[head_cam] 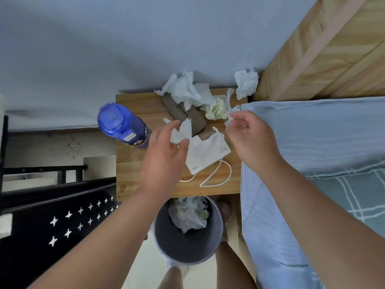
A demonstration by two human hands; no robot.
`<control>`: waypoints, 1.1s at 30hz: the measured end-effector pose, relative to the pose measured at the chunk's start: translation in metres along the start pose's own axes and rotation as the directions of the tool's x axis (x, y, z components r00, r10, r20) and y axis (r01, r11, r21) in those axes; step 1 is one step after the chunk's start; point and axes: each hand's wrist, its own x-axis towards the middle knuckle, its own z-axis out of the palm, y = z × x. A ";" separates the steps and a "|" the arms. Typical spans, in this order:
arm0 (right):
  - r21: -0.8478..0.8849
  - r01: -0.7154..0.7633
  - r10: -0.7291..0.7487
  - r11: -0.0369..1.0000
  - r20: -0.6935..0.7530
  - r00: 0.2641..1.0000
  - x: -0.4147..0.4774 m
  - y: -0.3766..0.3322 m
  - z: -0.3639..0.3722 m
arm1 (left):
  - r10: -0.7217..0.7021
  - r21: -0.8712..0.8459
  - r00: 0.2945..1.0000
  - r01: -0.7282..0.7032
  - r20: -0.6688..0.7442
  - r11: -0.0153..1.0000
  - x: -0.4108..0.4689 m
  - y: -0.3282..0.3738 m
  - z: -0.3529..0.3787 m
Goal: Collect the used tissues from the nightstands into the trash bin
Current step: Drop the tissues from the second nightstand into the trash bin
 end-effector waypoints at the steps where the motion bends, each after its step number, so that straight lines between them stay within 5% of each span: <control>1: -0.021 0.008 -0.008 1.000 -0.005 1.000 0.009 0.001 0.002 | -0.014 0.032 1.000 0.014 -0.001 0.999 0.006 0.001 0.002; 6: -0.211 0.094 -0.093 0.973 0.015 0.996 0.049 0.007 0.016 | -0.124 0.245 0.992 0.113 0.031 0.963 0.034 -0.005 0.014; 16: -0.417 0.235 -0.240 0.878 0.041 0.970 0.087 0.019 0.048 | -0.141 0.253 0.988 0.121 0.064 0.960 0.058 -0.017 0.023; 27: -0.176 0.160 -0.175 0.971 -0.072 0.982 0.049 0.001 0.023 | -0.164 -0.263 0.986 0.161 0.011 0.951 0.028 0.016 0.007; 33: -0.086 0.192 -0.205 0.978 -0.192 0.960 -0.002 0.008 0.015 | -0.177 -0.390 0.984 0.171 0.021 0.905 -0.006 0.023 -0.011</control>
